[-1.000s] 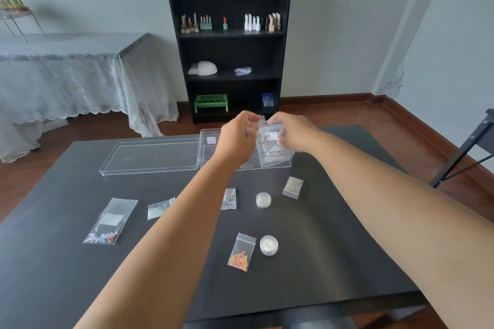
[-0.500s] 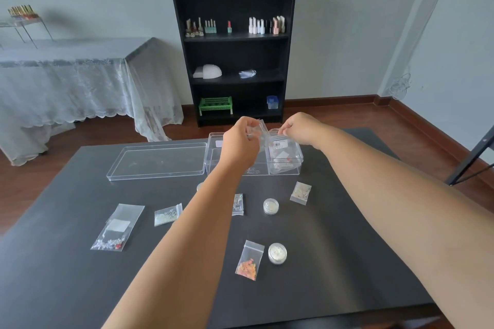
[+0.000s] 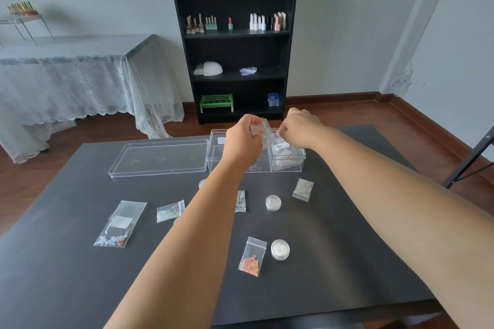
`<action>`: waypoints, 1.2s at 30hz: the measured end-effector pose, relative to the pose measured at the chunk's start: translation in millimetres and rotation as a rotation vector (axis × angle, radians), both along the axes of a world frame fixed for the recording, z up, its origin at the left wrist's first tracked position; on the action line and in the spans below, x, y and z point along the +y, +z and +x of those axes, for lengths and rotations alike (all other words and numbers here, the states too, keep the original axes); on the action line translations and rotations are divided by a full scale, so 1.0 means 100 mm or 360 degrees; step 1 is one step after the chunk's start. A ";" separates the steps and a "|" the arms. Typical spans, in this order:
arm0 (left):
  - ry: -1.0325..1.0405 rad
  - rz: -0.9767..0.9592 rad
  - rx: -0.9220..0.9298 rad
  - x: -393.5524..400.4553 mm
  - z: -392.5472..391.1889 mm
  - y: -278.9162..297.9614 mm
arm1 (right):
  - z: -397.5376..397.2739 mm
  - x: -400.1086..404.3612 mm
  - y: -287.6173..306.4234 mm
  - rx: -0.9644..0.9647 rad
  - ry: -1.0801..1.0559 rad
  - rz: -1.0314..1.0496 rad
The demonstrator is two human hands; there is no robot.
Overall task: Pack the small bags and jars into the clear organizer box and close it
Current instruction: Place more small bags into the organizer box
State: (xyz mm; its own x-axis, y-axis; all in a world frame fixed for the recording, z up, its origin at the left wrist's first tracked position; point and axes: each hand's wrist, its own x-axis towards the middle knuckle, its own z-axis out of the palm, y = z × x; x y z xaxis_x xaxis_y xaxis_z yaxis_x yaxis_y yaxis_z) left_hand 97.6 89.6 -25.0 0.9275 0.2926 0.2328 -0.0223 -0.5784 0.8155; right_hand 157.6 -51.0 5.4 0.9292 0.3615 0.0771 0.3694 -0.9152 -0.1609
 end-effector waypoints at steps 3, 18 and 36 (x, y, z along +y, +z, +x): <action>-0.0017 0.0018 -0.0028 0.00 -0.01 -0.01 | -0.03 -0.04 -0.01 -0.0013 0.0026 0.0226; -0.0043 0.0059 -0.0023 0.02 -0.01 -0.02 | 0.09 -0.05 -0.22 -0.0238 -0.0383 0.0551; -0.0310 0.0077 0.0094 -0.19 0.03 0.15 | 0.09 -0.17 -0.19 0.0436 -0.0469 0.1220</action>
